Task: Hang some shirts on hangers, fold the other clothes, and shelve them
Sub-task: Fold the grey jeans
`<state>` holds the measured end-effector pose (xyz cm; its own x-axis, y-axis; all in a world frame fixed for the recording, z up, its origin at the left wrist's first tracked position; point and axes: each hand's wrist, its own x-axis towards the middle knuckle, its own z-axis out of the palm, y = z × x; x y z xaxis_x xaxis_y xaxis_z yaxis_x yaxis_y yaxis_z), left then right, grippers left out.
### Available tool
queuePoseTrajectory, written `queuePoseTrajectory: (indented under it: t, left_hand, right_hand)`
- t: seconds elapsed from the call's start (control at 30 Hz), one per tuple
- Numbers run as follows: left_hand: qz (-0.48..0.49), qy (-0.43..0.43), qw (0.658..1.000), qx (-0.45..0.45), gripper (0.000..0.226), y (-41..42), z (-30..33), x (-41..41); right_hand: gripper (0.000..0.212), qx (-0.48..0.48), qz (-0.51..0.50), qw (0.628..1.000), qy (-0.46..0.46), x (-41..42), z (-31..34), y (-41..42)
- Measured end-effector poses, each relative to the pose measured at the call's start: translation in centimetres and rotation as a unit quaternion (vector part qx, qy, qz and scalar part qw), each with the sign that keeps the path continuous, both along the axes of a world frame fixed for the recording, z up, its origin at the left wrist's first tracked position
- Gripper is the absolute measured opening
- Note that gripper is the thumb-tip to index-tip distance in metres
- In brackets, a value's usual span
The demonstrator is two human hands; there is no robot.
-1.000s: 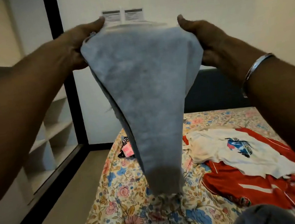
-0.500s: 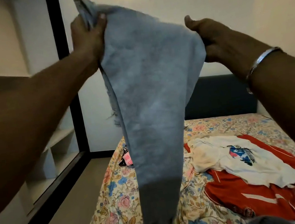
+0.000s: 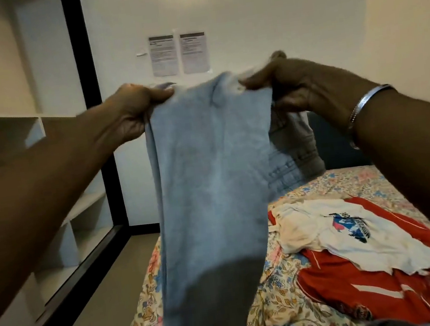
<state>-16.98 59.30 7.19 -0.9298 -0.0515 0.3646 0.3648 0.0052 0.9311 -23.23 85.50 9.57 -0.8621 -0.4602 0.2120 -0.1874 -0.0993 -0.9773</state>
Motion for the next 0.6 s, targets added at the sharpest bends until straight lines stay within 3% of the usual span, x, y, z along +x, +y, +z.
queuePoseTrajectory:
  t: [0.07, 0.13, 0.2, 0.27, 0.3, 0.33, 0.4, 0.47, 0.5, 0.6]
  left_hand:
    - [0.044, -0.024, 0.999, 0.012, 0.033, -0.5, 0.6, -0.2]
    - [0.094, -0.011, 0.995, 0.007, 0.032, -0.4, 1.0, -0.6]
    - [0.138, 0.023, 0.99, 0.004, 0.034, 0.5, 1.2, -0.7]
    - [0.169, 0.062, 0.983, 0.024, 0.048, 1.2, 1.6, -0.7]
    - [0.167, 0.082, 0.982, 0.038, 0.057, 1.5, 1.8, -0.7]
    - [0.163, 0.1, 0.981, 0.037, 0.066, 1.5, 1.7, -0.5]
    - [0.191, 0.112, 0.971, -0.088, 0.079, 1.3, 1.5, -0.4]
    - [0.235, 0.087, 0.932, -0.261, 0.08, 0.4, 0.7, -0.4]
    - [0.253, 0.073, 0.917, -0.299, 0.074, -0.2, 0.1, -0.5]
    - [0.289, 0.068, 0.926, -0.233, 0.059, -1.6, -0.5, -1.0]
  right_hand:
    - [0.018, 0.151, -0.076, 0.985, -0.026, -0.4, -0.7, 0.2]
    - [0.02, 0.205, -0.131, 0.969, -0.04, -0.5, -0.4, 1.0]
    - [0.023, 0.058, -0.144, 0.986, -0.066, -1.0, 0.0, 2.0]
    - [0.031, -0.11, -0.087, 0.988, -0.072, -1.0, -0.5, 2.0]
    - [0.028, -0.116, -0.057, 0.99, -0.055, -1.2, -1.3, 1.6]
    - [0.02, -0.063, -0.051, 0.996, -0.03, -1.3, -2.3, 0.9]
    - [0.016, 0.087, -0.15, 0.984, 0.035, -1.8, -3.3, -0.2]
    - [0.04, 0.165, -0.244, 0.953, 0.076, -2.3, -3.1, -0.2]
    - [0.054, 0.16, -0.26, 0.948, 0.091, -2.3, -2.7, -0.1]
    - [0.095, 0.033, -0.237, 0.963, 0.121, -2.3, -2.2, 0.0]
